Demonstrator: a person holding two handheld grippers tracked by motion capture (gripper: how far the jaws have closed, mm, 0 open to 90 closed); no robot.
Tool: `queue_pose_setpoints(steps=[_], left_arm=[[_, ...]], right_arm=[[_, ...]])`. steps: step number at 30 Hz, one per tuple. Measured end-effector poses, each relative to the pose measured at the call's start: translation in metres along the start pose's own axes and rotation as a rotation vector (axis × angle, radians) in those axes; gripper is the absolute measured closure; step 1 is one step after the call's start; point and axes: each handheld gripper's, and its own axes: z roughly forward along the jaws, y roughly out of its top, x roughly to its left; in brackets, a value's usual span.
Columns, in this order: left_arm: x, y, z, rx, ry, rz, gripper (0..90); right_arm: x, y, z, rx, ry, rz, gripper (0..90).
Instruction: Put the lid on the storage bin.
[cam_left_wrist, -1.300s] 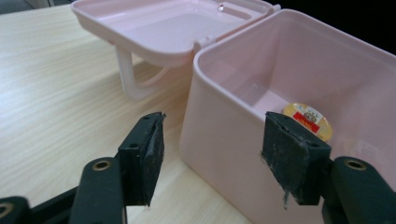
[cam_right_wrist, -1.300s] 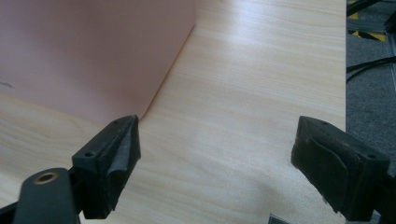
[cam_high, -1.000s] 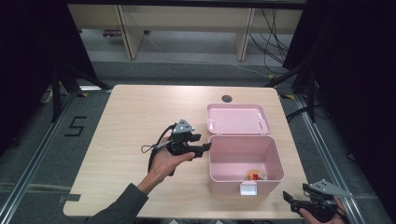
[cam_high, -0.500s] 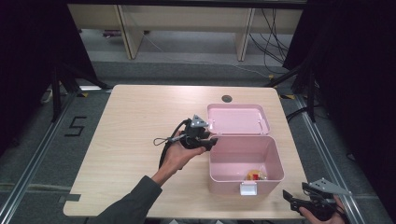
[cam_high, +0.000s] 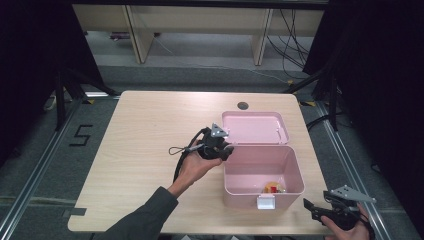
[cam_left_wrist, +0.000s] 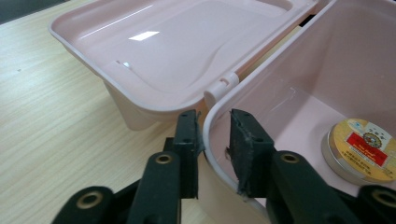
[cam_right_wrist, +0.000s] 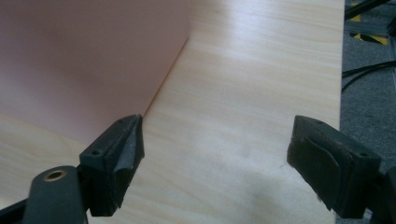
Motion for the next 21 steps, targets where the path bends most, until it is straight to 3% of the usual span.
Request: queue_pose_setpoints(steps=[1,2,7,8,9,10,12,13,16,21], left_arm=[[-0.002,0.001,0.001,-0.011,0.009,-0.009,75.3],[-0.002,0.001,0.001,0.004,0.014,0.014,77.1],[-0.003,0.002,0.0,0.007,0.018,0.023,77.9],[-0.003,0.002,0.0,0.007,0.018,0.023,78.0],[-0.003,0.001,0.0,0.004,0.023,0.024,78.1],[-0.004,0.001,0.0,0.004,0.027,0.028,78.1],[-0.004,0.001,0.0,0.004,0.028,0.029,78.2],[-0.004,0.001,0.0,0.003,0.029,0.031,78.2],[-0.004,0.001,0.0,0.007,0.035,0.04,78.4],[-0.004,0.001,0.0,0.001,0.028,0.036,78.7]], right_arm=[[-0.002,0.002,-0.001,0.005,0.001,-0.002,19.0],[-0.002,0.006,0.001,-0.003,-0.005,0.014,19.0],[-0.009,0.023,0.005,-0.009,0.007,-0.023,19.4],[-0.008,0.027,0.006,-0.008,0.007,-0.001,19.5],[-0.012,0.031,0.008,-0.012,0.01,-0.029,19.5],[-0.01,0.034,0.008,-0.018,0.005,0.016,19.5],[-0.016,0.042,0.01,-0.019,0.009,-0.001,19.6],[-0.015,0.047,0.009,-0.013,0.004,0.036,19.6],[-0.02,0.057,0.009,-0.017,0.006,0.034,19.9],[-0.034,0.091,0.015,-0.019,0.006,0.017,21.5]])
